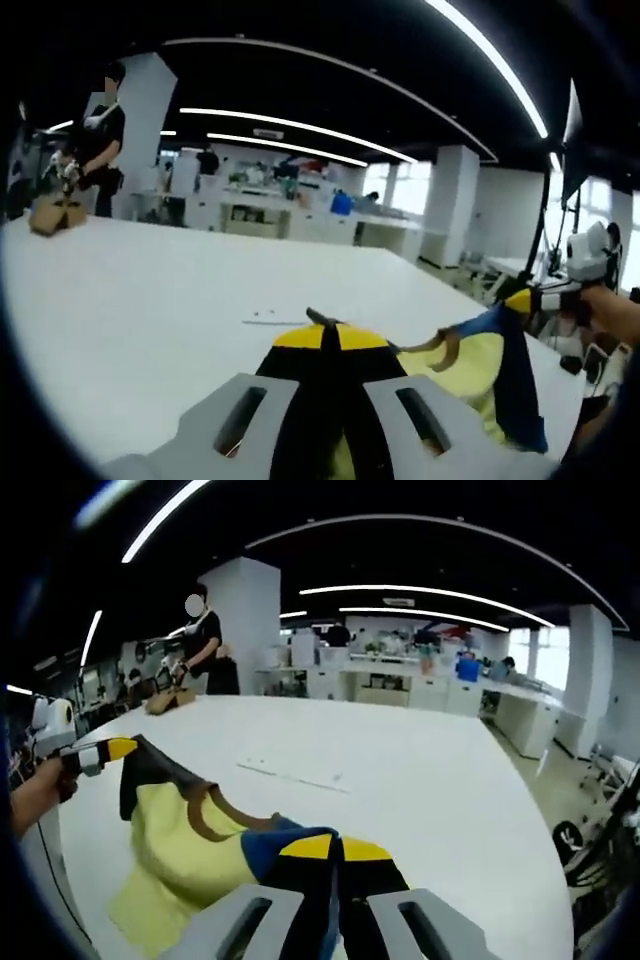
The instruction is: Fold the garment on the visible template until the final outline fits inside the template.
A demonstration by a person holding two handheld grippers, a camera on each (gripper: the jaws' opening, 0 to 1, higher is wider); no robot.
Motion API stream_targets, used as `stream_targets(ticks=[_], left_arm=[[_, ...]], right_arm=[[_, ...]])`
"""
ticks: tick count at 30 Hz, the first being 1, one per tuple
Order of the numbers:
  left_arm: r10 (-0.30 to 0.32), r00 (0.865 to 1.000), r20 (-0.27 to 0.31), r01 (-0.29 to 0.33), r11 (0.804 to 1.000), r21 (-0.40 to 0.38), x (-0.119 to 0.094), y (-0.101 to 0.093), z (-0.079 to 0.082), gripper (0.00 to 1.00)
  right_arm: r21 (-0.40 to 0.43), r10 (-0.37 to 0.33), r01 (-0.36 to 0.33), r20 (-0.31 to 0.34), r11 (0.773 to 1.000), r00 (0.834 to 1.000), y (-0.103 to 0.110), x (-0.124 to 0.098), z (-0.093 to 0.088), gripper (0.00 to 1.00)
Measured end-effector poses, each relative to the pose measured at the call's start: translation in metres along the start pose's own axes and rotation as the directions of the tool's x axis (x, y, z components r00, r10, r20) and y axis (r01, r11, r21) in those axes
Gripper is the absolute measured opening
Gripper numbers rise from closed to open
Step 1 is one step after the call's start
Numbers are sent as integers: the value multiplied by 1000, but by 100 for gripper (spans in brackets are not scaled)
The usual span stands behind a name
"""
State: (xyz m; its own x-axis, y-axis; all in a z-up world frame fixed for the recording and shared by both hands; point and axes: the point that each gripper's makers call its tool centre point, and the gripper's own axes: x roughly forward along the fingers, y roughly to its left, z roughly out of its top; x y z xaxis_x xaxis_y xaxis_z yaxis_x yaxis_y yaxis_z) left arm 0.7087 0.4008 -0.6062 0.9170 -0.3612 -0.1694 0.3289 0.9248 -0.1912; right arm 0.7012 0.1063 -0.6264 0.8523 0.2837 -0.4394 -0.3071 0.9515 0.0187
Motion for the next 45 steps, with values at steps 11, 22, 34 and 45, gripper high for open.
stream_targets(ticks=[11, 22, 34, 45], left_arm=[[64, 996, -57, -64, 998, -2, 49, 34, -31, 0], [98, 988, -119, -89, 993, 79, 85, 53, -64, 0], [153, 973, -171, -135, 985, 111, 104, 73, -92, 0], [172, 964, -202, -136, 974, 181, 105, 81, -102, 0]], right_arm=[[43, -29, 31, -45, 999, 999, -24, 58, -9, 0], [-5, -67, 67, -114, 998, 991, -38, 109, -34, 0], [56, -85, 96, -172, 994, 981, -50, 139, -64, 0], [96, -69, 90, -203, 991, 977, -51, 147, -75, 0]])
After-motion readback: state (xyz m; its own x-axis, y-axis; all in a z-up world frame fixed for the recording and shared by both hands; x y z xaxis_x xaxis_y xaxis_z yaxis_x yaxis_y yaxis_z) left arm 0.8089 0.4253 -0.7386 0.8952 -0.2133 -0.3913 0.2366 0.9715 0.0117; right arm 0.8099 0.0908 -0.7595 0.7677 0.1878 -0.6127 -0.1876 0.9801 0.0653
